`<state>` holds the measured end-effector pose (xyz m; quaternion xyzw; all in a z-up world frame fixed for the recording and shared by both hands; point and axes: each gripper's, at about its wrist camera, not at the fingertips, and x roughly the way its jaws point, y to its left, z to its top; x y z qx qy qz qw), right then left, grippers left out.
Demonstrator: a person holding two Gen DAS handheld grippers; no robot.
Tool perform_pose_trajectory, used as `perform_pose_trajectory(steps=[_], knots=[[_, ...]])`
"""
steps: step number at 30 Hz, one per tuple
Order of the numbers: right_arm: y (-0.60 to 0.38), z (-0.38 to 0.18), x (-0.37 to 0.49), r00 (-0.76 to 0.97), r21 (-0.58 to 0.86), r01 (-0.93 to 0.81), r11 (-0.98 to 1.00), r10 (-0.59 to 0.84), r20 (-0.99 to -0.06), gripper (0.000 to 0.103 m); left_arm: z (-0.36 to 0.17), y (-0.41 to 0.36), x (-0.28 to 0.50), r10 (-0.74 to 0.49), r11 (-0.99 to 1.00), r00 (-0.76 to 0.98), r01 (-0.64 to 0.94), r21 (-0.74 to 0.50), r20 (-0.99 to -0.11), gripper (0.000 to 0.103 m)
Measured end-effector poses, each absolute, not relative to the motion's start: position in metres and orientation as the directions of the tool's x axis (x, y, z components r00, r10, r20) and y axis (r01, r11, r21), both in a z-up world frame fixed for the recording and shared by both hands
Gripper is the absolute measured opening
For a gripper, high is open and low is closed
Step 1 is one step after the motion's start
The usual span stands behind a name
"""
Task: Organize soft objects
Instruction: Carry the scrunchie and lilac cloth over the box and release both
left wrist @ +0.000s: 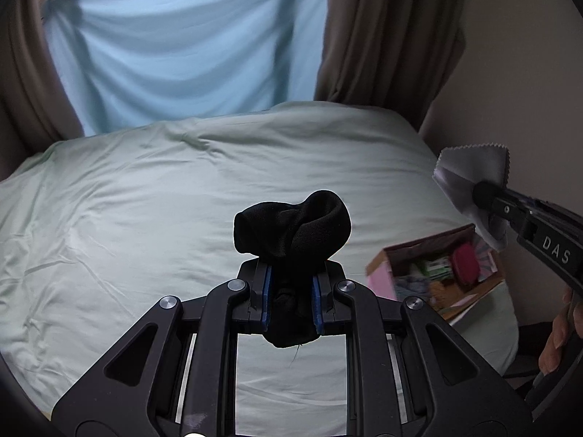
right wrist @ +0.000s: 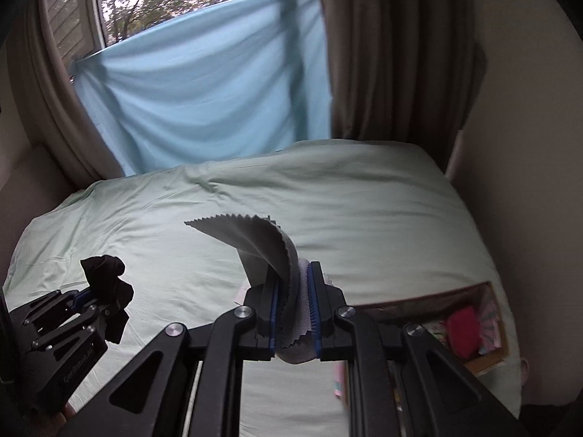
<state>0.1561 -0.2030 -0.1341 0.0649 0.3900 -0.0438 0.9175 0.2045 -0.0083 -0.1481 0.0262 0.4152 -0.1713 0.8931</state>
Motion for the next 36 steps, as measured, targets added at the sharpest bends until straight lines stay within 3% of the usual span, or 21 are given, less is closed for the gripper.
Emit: perform_pose_trajectory(steps=[14,25,36], knots=[[-0.327,-0.144,0.114,0.641,0.061,0.135,0.989,-0.041,-0.766,0.013,-0.158,-0.162,0.163,-0.307,0.928,0.541,0.353,-0.121,-0.783,0.015],[-0.429,-0.211,0.134,0.539,0.110,0.159,0.981,0.007,-0.842,0.013,-0.229,-0.273,0.179,-0.261,0.932,0.434,0.345,-0.109,-0.862,0.015],[-0.475,-0.284,0.156,0.397,0.180,0.196,0.964,0.090,-0.913,0.013,-0.325,-0.329,0.195,-0.199,0.925,0.249,0.366,-0.098,-0.948,0.015]])
